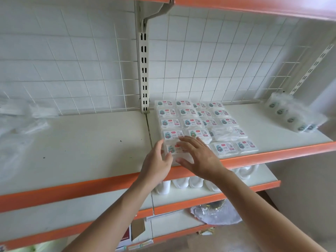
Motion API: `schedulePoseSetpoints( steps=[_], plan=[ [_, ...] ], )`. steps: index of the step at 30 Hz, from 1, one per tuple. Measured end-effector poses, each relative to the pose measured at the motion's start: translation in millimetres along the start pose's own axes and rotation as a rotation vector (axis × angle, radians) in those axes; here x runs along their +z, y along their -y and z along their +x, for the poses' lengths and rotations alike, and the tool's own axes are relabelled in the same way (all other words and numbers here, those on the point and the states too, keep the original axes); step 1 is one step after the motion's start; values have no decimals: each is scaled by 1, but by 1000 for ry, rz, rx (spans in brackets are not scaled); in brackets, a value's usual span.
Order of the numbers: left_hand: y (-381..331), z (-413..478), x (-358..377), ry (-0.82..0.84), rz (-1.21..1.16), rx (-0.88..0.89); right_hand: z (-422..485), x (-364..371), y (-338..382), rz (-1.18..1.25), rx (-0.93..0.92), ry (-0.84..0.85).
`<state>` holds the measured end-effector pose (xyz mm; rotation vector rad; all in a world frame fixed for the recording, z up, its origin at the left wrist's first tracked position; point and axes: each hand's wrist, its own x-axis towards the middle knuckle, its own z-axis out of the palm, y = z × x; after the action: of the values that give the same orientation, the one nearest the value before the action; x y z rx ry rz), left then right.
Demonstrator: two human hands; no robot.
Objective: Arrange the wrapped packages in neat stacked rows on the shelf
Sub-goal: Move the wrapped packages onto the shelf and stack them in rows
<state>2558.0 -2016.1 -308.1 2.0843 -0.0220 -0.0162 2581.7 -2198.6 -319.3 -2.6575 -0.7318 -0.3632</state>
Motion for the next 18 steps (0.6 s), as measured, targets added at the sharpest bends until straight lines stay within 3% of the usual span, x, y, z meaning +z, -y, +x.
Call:
schedulePoseSetpoints(
  steps=[8,12,18],
  plan=[
    [-2,-6,3,-24,51,66,0,-3,-6,-46,-48,45],
    [-12,-1,8,-163,335,267,1,-6,-18,-15,-102,-13],
    [-42,7,37,-213,605,308,-2,-35,-64,-26,-111,-58]
  ],
)
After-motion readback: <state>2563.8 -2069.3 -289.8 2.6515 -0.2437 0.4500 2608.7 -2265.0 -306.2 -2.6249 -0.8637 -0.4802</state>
